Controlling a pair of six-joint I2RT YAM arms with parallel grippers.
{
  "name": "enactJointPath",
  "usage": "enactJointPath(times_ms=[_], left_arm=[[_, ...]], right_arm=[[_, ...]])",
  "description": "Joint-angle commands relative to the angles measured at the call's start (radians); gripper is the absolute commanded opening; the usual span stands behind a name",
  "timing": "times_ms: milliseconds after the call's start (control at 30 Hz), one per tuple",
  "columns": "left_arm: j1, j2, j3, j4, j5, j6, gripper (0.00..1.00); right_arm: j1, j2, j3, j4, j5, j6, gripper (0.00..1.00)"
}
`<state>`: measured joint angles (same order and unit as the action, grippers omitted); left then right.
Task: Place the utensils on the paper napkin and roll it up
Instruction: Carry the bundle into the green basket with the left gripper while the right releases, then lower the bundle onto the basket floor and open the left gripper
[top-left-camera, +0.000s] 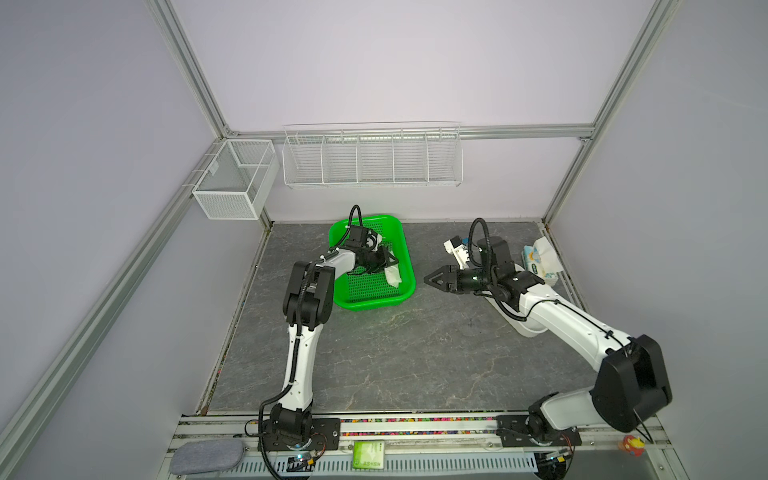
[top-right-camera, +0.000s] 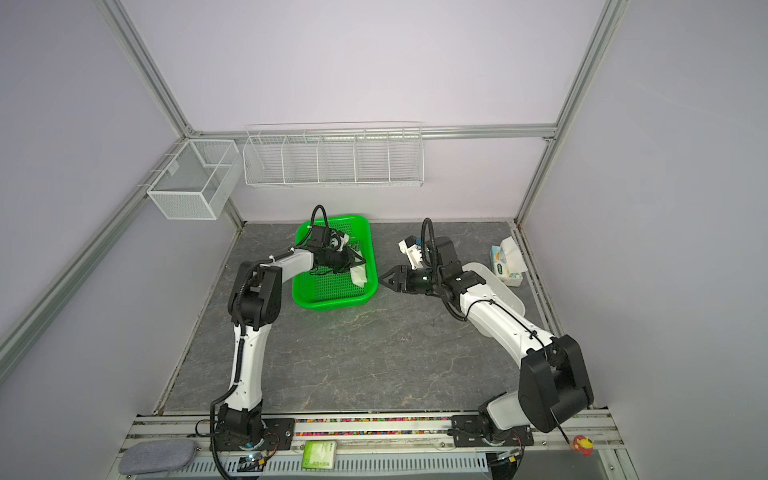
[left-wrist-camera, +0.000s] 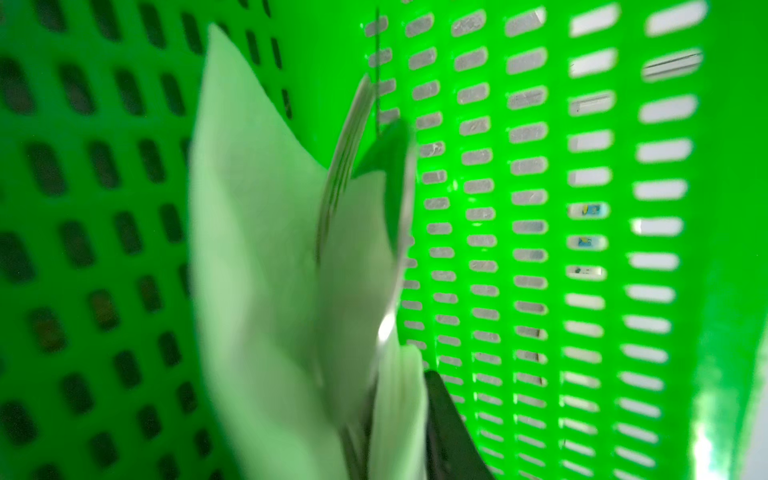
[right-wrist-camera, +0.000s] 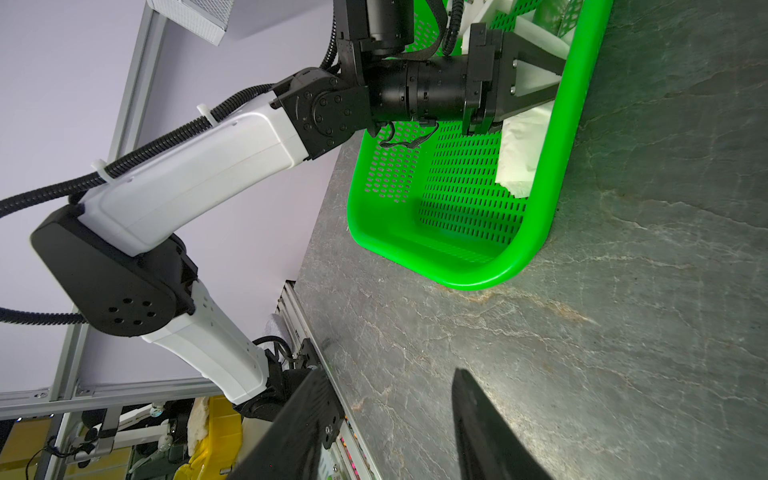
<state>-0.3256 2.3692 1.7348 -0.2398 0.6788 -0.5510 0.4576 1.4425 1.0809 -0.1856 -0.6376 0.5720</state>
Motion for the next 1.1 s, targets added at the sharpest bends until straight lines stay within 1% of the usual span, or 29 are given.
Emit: enactJointPath(times_ms=[0, 367, 400, 433, 467, 500, 767, 967, 1067], left_arm=[[-0.006, 0.006, 0.003, -0.106, -0.09, 0.047, 0.32], [-0.006, -0.054, -0.025, -0.151, -0.181, 0.079, 0.49], [-0.006, -0.057, -0.024, -0.157, -0.187, 0.082, 0.64], [-0.005, -0.057, -0.026, -0.162, -0.193, 0.084, 0.7], [-0.006, -0.061, -0.028, -0.163, -0.2, 0.085, 0.97], [-0.006, -0.063, -0.033, -0.16, -0.202, 0.083, 0.99], [-0.006, -0.094, -0.042, -0.197, -0.252, 0.099, 0.99], [-0.006, -0.159, -0.082, -0.21, -0.305, 0.101, 0.99], [-0.004, -0.189, -0.087, -0.252, -0.327, 0.115, 0.99]], right_arm=[[-0.003, -0.002, 0.016, 0.017, -0.02, -0.001, 0.52], [-0.003, -0.02, 0.008, 0.012, -0.017, -0.005, 0.52], [-0.003, -0.023, 0.007, 0.012, -0.017, -0.005, 0.52], [-0.003, -0.024, 0.007, 0.012, -0.017, -0.005, 0.52], [-0.001, -0.024, 0.005, 0.013, -0.016, -0.005, 0.52], [0.0, -0.026, 0.005, 0.012, -0.016, -0.004, 0.52], [0.0, -0.037, 0.001, 0.009, -0.014, -0.006, 0.52], [-0.001, -0.042, 0.011, -0.014, 0.012, -0.023, 0.53], [-0.003, -0.045, 0.022, -0.031, 0.024, -0.035, 0.53]])
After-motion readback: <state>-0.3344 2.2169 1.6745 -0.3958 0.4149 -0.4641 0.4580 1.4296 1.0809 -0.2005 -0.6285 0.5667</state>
